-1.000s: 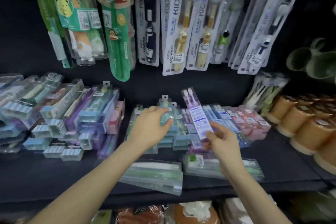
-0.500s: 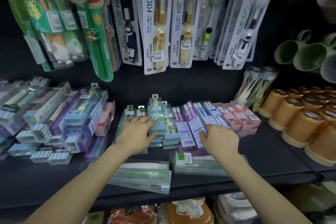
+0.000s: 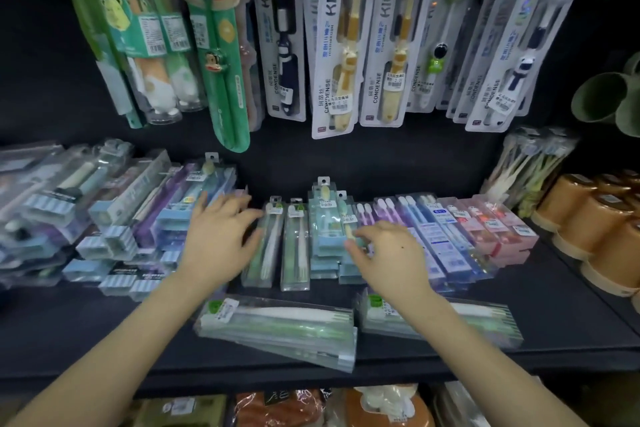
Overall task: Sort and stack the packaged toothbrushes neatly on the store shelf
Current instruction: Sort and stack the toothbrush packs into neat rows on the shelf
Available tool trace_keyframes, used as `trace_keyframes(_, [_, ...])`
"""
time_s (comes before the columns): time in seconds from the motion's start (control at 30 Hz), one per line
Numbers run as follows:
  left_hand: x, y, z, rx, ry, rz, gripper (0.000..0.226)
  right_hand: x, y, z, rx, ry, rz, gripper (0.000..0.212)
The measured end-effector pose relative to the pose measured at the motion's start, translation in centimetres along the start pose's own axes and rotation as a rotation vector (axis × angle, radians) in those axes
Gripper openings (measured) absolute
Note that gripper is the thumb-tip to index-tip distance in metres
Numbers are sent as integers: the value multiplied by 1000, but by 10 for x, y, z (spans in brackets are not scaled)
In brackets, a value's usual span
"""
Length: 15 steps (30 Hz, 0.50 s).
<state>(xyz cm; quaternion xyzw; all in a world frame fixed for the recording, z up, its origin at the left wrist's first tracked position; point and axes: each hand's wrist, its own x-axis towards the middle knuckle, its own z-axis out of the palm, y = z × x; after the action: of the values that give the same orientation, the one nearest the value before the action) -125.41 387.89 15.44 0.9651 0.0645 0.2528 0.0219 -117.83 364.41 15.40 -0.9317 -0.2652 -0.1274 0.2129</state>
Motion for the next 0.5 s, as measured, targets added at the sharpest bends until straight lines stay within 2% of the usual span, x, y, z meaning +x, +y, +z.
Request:
trace_keyframes(0.1, [-9, -33, -14, 75, -34, -62, 43, 12, -46, 26, 248, -178, -69, 36])
trace_keyframes(0.27, [-22, -62, -13, 105, -97, -83, 53, 47, -106, 78, 546, -338, 5, 51])
trace_keyframes(0.4, [-20, -69, -6, 114, -92, -4, 37, 72, -127, 111, 530, -441, -30, 83])
trace_keyframes(0.5, [-18, -75, -3, 92, -107, -1, 32, 81, -129, 127, 428, -492, -53, 93])
